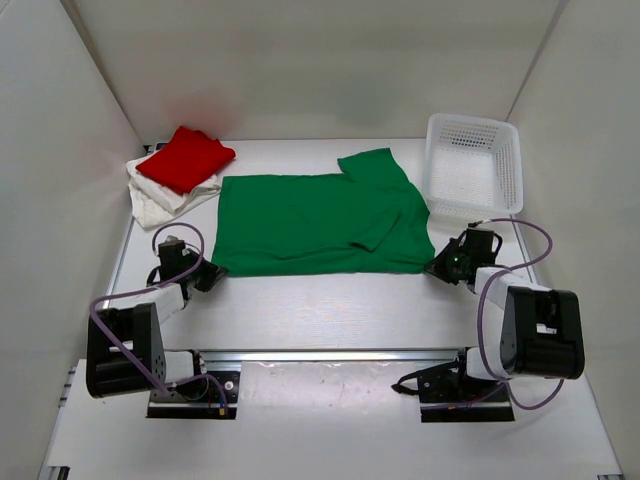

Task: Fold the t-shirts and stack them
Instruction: Fold the flattened tshirt in 1/3 of the way

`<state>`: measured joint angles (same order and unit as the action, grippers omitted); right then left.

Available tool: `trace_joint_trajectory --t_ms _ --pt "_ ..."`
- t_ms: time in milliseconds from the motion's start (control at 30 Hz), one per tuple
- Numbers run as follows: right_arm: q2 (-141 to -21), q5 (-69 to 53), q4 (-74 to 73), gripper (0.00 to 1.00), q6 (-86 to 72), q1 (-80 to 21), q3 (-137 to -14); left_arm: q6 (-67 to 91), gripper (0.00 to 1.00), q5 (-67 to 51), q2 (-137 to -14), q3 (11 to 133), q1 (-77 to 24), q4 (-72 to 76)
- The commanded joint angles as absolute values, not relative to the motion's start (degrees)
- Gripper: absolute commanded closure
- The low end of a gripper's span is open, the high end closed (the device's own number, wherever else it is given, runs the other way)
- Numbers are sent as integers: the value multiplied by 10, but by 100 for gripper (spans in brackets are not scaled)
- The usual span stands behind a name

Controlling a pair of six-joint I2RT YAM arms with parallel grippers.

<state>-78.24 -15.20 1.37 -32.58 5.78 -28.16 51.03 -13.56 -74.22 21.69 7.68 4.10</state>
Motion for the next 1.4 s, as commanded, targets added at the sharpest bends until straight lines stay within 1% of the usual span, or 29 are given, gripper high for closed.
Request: trace_joint_trajectory --t_ms 0,67,200,533,567,600,633,667,700,733,767,800,867,900,933,967,1000,1033,1067,1100,1133,1167,1233,1300,1367 --pt "-792 -138 37 99 -333 57 -303 501 100 -125 -741 235 78 45" --pt "-781 -132 27 100 -331 54 -297 490 100 -125 -741 237 87 33" --pt "-717 -125 -13 100 -330 63 -272 457 100 -134 -721 227 121 0" --pt "-540 -165 -170 100 -325 95 -178 360 100 -72 -579 210 127 -210" --pt "-524 -154 -183 100 -336 74 -174 360 94 -77 -569 207 129 -227" --pt "-505 -150 -196 100 -345 68 -178 358 81 -74 -556 202 128 -249" --pt "-486 -151 -201 100 -360 60 -170 362 72 -75 -550 199 126 -255" --pt "-476 -154 -206 95 -355 74 -166 365 53 -75 -541 211 116 -260" --pt "-467 -152 -213 83 -357 77 -164 367 34 -80 -540 216 117 -271" --pt "-458 -154 -213 65 -355 82 -170 367 23 -83 -540 226 120 -276" --pt "-465 -160 -208 58 -344 79 -175 361 8 -75 -545 249 119 -293" --pt "-463 -163 -212 50 -337 82 -191 354 1 -60 -547 258 111 -301" --pt "-481 -154 -224 45 -291 70 -243 338 1 -54 -544 307 99 -306" --pt "-489 -143 -233 45 -272 56 -260 333 1 -44 -546 321 86 -302" --pt "-505 -143 -236 49 -263 43 -290 322 6 -63 -548 339 75 -292" --pt "-520 -150 -230 57 -253 23 -311 319 13 -73 -557 346 47 -270" --pt "-532 -156 -205 68 -257 -8 -315 323 41 -85 -565 345 12 -238" --pt "-546 -158 -167 88 -264 -29 -316 332 63 -84 -569 335 -11 -221" --pt "-568 -150 -155 100 -265 -70 -322 349 70 -78 -578 331 -61 -188" --pt "-580 -142 -122 100 -266 -112 -327 364 79 -52 -589 332 -117 -165" --pt "-605 -140 -95 100 -271 -131 -330 366 84 -21 -593 334 -169 -151" --pt "-637 -143 -80 100 -271 -156 -337 371 86 -1 -608 339 -195 -142" --pt "-685 -148 -52 100 -269 -180 -351 370 86 -1 -636 344 -252 -107" --pt "-740 -134 -44 100 -262 -199 -369 380 87 -17 -657 336 -258 -75" --pt "-768 -141 -19 100 -262 -203 -366 387 89 -39 -677 322 -256 -48"
